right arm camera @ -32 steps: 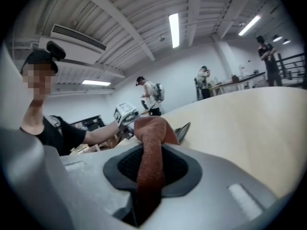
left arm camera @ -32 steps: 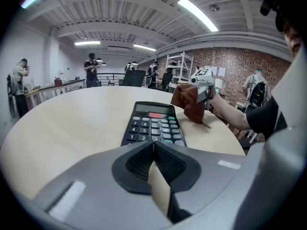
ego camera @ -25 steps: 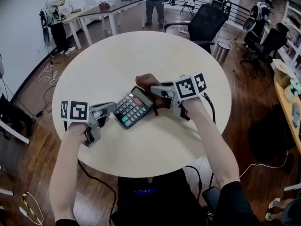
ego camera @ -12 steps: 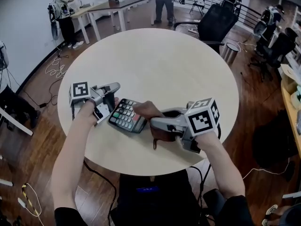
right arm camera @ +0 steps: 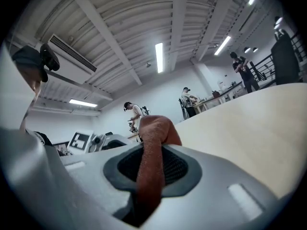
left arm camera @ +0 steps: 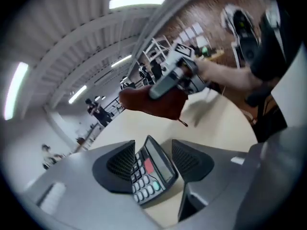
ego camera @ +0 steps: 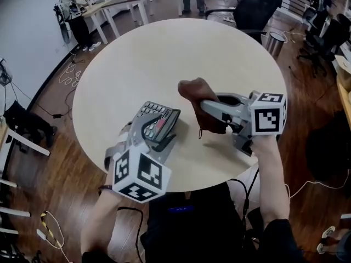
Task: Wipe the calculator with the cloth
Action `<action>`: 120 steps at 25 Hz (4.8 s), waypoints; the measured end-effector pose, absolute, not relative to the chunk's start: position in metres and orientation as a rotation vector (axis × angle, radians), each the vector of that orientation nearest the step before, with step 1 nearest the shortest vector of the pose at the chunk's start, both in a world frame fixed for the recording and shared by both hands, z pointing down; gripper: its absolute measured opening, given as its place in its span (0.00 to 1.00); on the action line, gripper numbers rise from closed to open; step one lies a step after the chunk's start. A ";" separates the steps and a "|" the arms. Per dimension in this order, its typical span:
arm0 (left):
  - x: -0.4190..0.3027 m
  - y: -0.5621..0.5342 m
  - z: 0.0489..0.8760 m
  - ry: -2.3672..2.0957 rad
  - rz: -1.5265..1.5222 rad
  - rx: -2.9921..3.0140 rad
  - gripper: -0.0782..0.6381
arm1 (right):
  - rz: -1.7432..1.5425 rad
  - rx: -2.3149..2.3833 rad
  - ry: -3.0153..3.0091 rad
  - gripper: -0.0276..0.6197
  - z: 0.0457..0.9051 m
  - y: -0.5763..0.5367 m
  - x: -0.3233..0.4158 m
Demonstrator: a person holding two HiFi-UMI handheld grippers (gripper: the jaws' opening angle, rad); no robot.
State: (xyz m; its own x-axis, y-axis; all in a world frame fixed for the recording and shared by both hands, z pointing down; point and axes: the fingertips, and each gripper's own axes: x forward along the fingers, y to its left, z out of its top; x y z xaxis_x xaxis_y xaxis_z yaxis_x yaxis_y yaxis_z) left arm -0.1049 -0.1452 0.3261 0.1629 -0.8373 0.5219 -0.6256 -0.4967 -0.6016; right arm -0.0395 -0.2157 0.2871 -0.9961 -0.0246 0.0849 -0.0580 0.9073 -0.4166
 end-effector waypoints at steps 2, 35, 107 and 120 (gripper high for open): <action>-0.104 -0.145 0.341 1.412 -1.380 -1.925 0.46 | 0.630 0.062 -3.004 0.16 0.283 -0.213 -0.041; -0.100 -0.065 0.247 1.158 -0.272 -2.214 0.21 | 0.580 -0.218 -3.253 0.16 0.224 -0.144 -0.052; -0.197 -0.099 0.241 1.083 2.079 -2.593 0.20 | 0.215 0.662 -3.224 0.16 0.210 -0.186 -0.077; -0.166 -0.100 0.232 1.026 2.049 -2.644 0.21 | 0.130 0.671 -3.150 0.16 0.227 -0.204 -0.064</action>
